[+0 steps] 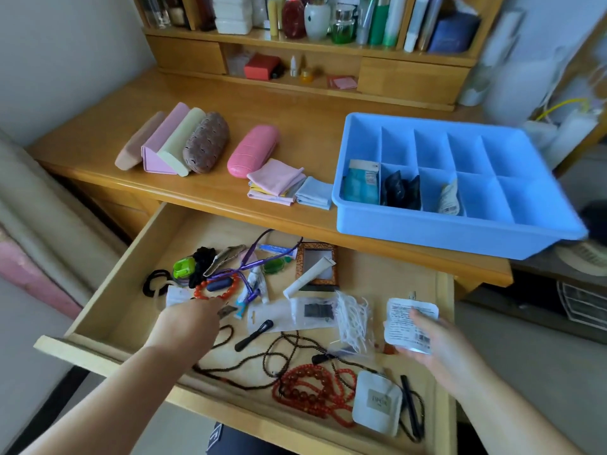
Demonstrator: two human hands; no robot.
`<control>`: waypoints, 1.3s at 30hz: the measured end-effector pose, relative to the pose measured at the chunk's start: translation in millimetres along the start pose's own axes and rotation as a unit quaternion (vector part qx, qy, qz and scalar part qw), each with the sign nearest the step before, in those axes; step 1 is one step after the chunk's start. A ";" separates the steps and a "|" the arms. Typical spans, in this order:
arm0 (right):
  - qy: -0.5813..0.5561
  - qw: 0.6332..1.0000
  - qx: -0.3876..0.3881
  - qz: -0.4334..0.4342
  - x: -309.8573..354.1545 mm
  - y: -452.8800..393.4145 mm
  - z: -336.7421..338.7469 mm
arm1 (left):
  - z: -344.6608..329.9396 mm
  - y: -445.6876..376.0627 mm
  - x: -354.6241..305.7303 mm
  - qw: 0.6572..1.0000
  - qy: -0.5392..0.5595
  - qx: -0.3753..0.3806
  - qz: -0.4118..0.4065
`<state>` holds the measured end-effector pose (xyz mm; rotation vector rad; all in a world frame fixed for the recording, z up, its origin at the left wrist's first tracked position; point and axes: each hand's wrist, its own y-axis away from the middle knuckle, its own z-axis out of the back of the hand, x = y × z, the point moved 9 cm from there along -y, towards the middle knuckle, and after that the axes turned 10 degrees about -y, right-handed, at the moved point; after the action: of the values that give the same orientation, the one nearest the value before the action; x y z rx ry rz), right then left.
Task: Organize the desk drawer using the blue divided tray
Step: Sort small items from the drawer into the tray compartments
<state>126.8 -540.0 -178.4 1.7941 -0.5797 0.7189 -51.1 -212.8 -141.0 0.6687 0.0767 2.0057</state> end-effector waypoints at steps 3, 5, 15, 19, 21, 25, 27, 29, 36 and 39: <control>0.001 1.000 0.014 0.011 6.9 0.2 1.8 | 22.6 9.8 -54.3 0.996 0.062 -0.017 -0.060; 0.004 1.000 0.020 0.010 7.0 -0.2 2.5 | 44.6 21.2 -114.2 0.976 0.162 -0.030 -0.145; -0.013 0.998 0.056 -0.003 6.0 3.7 2.3 | 40.5 44.4 -276.9 0.959 0.076 0.095 -0.256; -0.008 0.998 0.068 -0.004 6.4 4.6 1.9 | 25.6 38.5 -251.5 0.929 0.283 0.152 -0.184; -0.027 0.997 0.070 -0.013 4.8 6.2 2.2 | 24.8 35.0 -224.1 0.889 0.415 0.143 -0.130; -0.098 0.990 0.100 -0.031 9.5 16.0 -5.3 | 26.0 26.1 -169.8 0.795 0.594 0.118 -0.039; -0.090 0.988 0.124 -0.016 22.3 25.6 -11.3 | 38.2 21.8 -147.2 0.748 0.658 0.091 -0.015; -0.050 0.988 0.145 0.025 47.6 36.7 -18.0 | 67.0 18.4 -122.8 0.732 0.680 0.023 -0.027; 0.141 0.920 0.070 0.358 212.2 75.7 -26.2 | 226.7 10.9 -54.7 0.726 0.646 -0.202 -0.122; 0.208 0.873 -0.036 0.441 255.2 62.1 -18.9 | 294.6 -6.9 -59.6 0.728 0.612 -0.291 -0.105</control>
<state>259.1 -553.0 48.9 1.1783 -1.1178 1.6256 119.5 -322.9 80.9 -1.0880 0.2694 1.7562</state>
